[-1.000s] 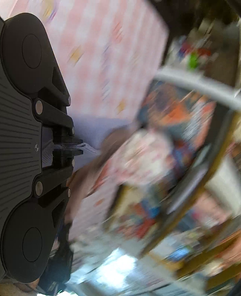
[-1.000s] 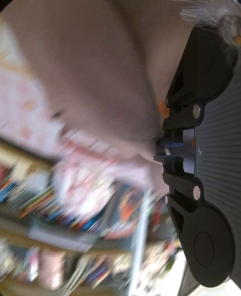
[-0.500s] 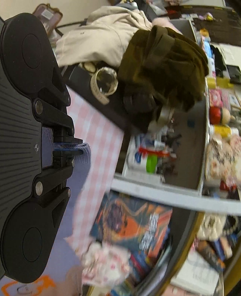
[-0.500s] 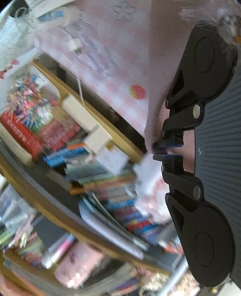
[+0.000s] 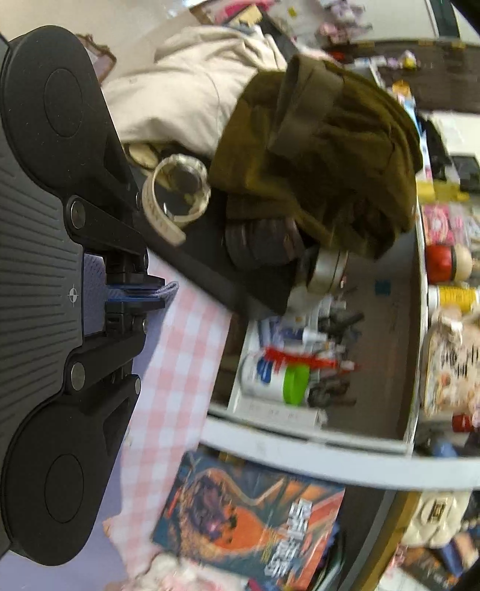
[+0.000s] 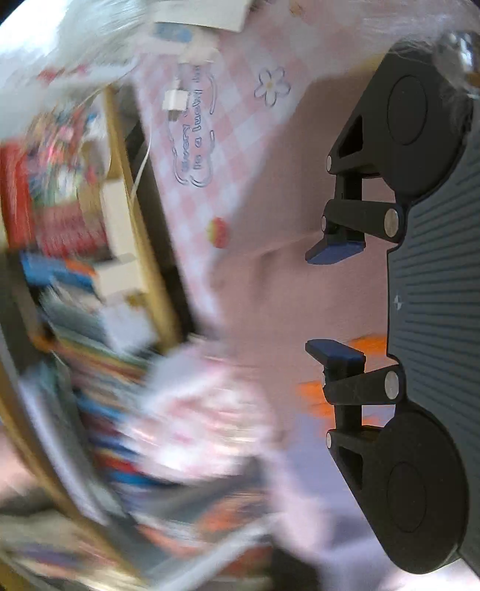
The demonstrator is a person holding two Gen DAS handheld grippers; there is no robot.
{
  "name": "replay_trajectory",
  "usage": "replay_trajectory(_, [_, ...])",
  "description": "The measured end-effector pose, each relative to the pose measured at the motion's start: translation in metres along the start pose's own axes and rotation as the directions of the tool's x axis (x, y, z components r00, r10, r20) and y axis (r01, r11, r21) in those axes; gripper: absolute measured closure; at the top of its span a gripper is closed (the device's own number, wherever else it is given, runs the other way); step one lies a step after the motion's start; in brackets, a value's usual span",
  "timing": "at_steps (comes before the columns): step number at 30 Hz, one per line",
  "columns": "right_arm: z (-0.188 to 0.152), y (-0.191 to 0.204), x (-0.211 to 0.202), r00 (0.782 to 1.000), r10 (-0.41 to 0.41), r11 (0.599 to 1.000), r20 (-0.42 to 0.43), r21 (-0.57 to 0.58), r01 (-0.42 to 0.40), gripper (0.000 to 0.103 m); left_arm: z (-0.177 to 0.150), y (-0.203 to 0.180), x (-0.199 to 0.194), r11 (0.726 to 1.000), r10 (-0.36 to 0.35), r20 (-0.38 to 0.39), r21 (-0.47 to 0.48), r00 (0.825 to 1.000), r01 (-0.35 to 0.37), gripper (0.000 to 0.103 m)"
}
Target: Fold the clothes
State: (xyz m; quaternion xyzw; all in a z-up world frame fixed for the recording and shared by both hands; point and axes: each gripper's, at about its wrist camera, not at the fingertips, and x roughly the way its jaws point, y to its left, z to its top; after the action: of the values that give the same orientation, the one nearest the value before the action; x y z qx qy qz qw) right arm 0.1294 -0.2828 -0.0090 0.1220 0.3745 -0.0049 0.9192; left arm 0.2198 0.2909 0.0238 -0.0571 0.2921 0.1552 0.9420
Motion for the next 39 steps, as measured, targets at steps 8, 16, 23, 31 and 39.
replay_trajectory(8, [-0.067, 0.0, -0.035, 0.993, -0.076, 0.985, -0.088, -0.159, 0.062, 0.06, -0.03, -0.006, -0.042, 0.998, -0.048, -0.061, -0.044, 0.997, 0.046, 0.079])
replay_trajectory(16, [-0.104, -0.019, -0.058, 0.991, -0.079, 0.992, -0.112, -0.102, 0.068, 0.06, -0.151, -0.08, -0.128, 0.928, -0.361, -0.277, -0.017, 0.891, 0.371, 0.044])
replay_trajectory(23, [-0.117, -0.023, -0.067, 0.992, -0.035, 0.99, -0.118, -0.143, 0.018, 0.066, -0.203, -0.117, -0.158, 0.922, -0.371, -0.319, -0.01, 0.872, 0.388, 0.038])
replay_trajectory(31, [-0.125, -0.03, -0.075, 0.995, -0.011, 0.981, -0.103, -0.193, -0.009, 0.09, -0.207, -0.127, -0.169, 0.93, -0.354, -0.319, -0.018, 0.879, 0.367, 0.099])
replay_trajectory(39, [-0.137, -0.018, -0.085, 0.979, 0.129, 0.974, -0.159, -0.167, -0.156, 0.102, -0.203, -0.118, -0.179, 0.932, -0.358, -0.3, -0.056, 0.884, 0.358, 0.1])
